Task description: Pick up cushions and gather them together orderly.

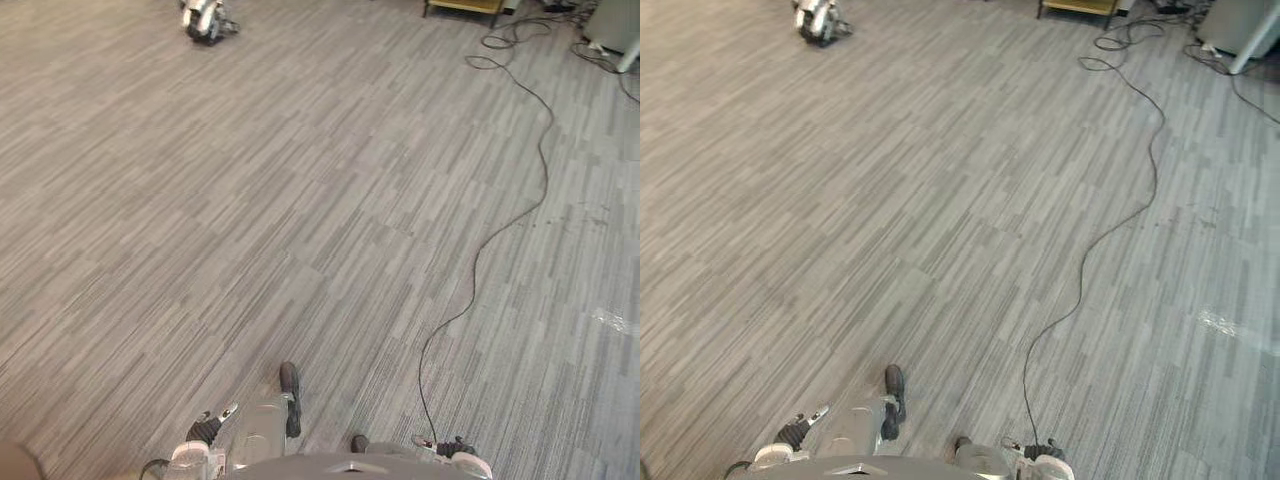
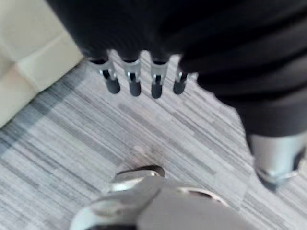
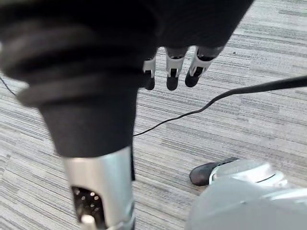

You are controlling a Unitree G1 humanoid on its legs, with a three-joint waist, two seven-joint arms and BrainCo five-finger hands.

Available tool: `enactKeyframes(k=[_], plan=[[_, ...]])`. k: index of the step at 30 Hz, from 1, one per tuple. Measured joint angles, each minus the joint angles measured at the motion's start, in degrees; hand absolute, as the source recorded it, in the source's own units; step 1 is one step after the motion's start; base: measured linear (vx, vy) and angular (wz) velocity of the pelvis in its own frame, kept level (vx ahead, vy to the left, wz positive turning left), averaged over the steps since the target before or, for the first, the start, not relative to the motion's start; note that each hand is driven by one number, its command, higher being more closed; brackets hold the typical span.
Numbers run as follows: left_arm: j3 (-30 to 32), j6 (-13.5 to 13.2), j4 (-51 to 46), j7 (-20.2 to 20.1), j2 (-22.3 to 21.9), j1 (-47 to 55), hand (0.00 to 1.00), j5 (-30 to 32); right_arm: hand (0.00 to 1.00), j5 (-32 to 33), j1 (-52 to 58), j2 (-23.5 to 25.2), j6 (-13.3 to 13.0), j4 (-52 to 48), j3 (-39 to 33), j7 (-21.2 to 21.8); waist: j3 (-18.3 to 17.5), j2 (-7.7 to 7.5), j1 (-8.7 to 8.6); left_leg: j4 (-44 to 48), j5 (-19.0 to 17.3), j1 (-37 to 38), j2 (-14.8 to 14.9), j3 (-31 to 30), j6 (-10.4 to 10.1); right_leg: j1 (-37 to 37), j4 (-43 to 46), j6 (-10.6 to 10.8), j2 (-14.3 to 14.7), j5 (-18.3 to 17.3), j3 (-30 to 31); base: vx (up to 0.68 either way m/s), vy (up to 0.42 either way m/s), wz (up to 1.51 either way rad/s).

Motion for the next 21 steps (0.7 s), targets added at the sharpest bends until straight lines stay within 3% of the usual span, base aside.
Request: enactKeyframes(k=[3, 5, 7, 8, 10, 11, 12, 14, 16, 17, 18, 19, 20, 21], plan=[[0.5, 0.1, 0.1, 0.0, 0.9, -0.3, 0.00, -0.1, 0.00, 0.0, -0.2, 2.4, -0.8, -0.1, -0.3, 0.2, -0.3, -2.15, 0.82, 9.1, -7.5, -1.3, -0.2, 2.7, 2.1, -1.6, 6.2, 2.2, -1.9, -1.0, 0.7, 0.52, 0.235, -0.42], [-0.3, 0.1, 0.1, 0.0, 1.4, -0.2, 0.00, -0.1, 0.00, 0.1, -0.2, 3.2, -1.4, -0.6, -0.5, 0.8, -1.0, -3.08, 1.14, 9.5, -12.4, 2.2, -1.8, 4.1, 3.2, -8.5, 25.9, 8.3, -3.1, -1.5, 0.6, 0.49, 0.232, -0.32], [-0.4, 0.1, 0.1, 0.0, 1.6, -0.2, 0.00, -0.1, 0.00, 0.1, -0.2, 3.3, -1.8, -1.2, -0.5, 1.0, -1.0, -3.53, 0.98, 9.5, -14.0, 4.4, -2.8, 4.8, 3.9, -12.5, 36.1, 11.3, -4.3, 1.4, -0.4, 0.32, 0.127, -0.07], [-0.6, 0.2, 0.1, 0.0, 1.7, -0.1, 0.00, -0.2, 0.00, 0.1, -0.3, 3.1, -1.8, -2.2, -0.5, 1.4, -0.9, -3.55, 0.48, 9.2, -15.7, 7.6, -3.5, 4.8, 4.4, -15.4, 45.1, 12.4, -6.4, 5.3, -3.9, 0.49, 0.127, -0.02], [-0.7, 0.4, 0.1, 0.0, 1.5, 0.1, 0.00, -0.3, 0.00, 0.1, -0.8, 2.7, -2.1, -3.0, -0.5, 1.5, -0.6, -3.08, -0.19, 6.1, -17.5, 15.4, -3.7, 4.7, 4.3, -19.3, 55.5, 6.6, -10.8, 3.0, -14.0, 0.48, 0.076, -0.10], [-0.7, 0.4, 0.1, 0.0, 1.5, 0.1, 0.00, -0.6, 0.00, 0.0, -0.9, 2.7, -2.2, -3.2, -0.5, 1.5, -0.4, -2.58, -0.41, 4.6, -17.6, 17.3, -3.7, 4.6, 4.2, -20.2, 56.0, 5.4, -11.5, 2.2, -16.6, 0.37, -0.006, -0.14], [-0.7, 0.4, 0.0, 0.0, 1.5, 0.0, 0.00, -0.9, 0.00, 0.0, -1.3, 2.7, -2.2, -3.3, -0.5, 1.5, -0.2, -2.43, -0.62, 1.4, -17.4, 21.2, -3.4, 4.7, 4.0, -21.5, 54.5, 3.8, -12.2, 0.1, -20.3, 0.22, -0.013, -0.08], [-0.8, 0.4, 0.1, 0.0, 1.4, 0.2, 0.00, -1.2, 0.00, 0.0, -2.2, 2.6, -2.2, -3.3, -0.2, 1.5, 0.0, -2.12, -1.54, -2.5, -17.4, 26.0, -1.9, 5.4, 3.4, -24.5, 46.5, 3.0, -12.0, -2.3, -25.7, 0.42, -0.079, -0.19], [-0.9, 0.4, 0.2, 0.0, 1.4, 0.0, 0.00, -1.2, 0.00, 0.0, -3.5, 2.5, -2.3, -3.4, 0.1, 1.6, 0.2, -1.76, -2.05, -5.5, -17.2, 28.8, -0.4, 6.1, 3.0, -28.2, 33.9, 2.6, -10.5, -0.8, -28.7, 0.46, -0.146, -0.18], [-2.1, 0.4, 0.7, 0.0, 1.6, -0.4, 0.00, -1.2, 0.00, 0.0, -4.1, 2.3, -2.2, -3.3, 0.1, 1.6, 0.6, -1.52, -2.51, -6.8, -17.1, 30.1, 0.4, 6.0, 2.7, -29.2, 23.1, 2.9, -9.0, 3.3, -28.8, 0.31, -0.131, 0.02], [-2.4, 0.4, 0.8, 0.1, 1.7, -0.4, 0.00, -1.2, 0.00, -0.1, -4.3, 2.2, -2.2, -3.3, 0.1, 1.6, 0.8, -1.53, -2.76, -7.2, -17.0, 30.7, 0.6, 5.9, 2.7, -29.2, 19.6, 2.9, -8.6, 5.0, -28.6, 0.46, -0.213, 0.25], [-2.6, 0.3, 0.8, 0.1, 2.1, -0.2, 0.00, -1.1, 0.00, -0.1, -4.1, 2.0, -1.9, -3.0, 0.1, 1.5, 1.4, -2.21, -3.40, -8.4, -17.1, 33.3, 0.3, 5.0, 2.5, -28.4, 5.7, 3.9, -7.9, 12.6, -27.2, 0.58, -0.294, 0.45], [-2.6, 0.3, 1.0, 0.1, 2.4, -0.2, 0.00, -1.1, 0.00, -0.2, -3.9, 1.3, -1.7, -2.3, 0.1, 1.5, 1.7, -3.12, -4.03, -8.9, -17.6, 35.1, 0.0, 2.6, 0.5, -27.3, 1.6, 4.1, -8.2, 19.0, -25.3, 0.59, -0.301, 0.48], [-2.6, 0.3, 1.2, 0.0, 2.4, -0.5, 0.00, -1.1, 0.00, -0.2, -3.9, 0.9, -1.5, -2.1, 0.1, 1.5, 2.1, -2.70, -4.20, -9.0, -17.8, 36.1, 0.3, 1.4, -0.1, -27.1, 2.6, 3.5, -7.9, 22.1, -24.6, 0.39, -0.208, 0.34]])
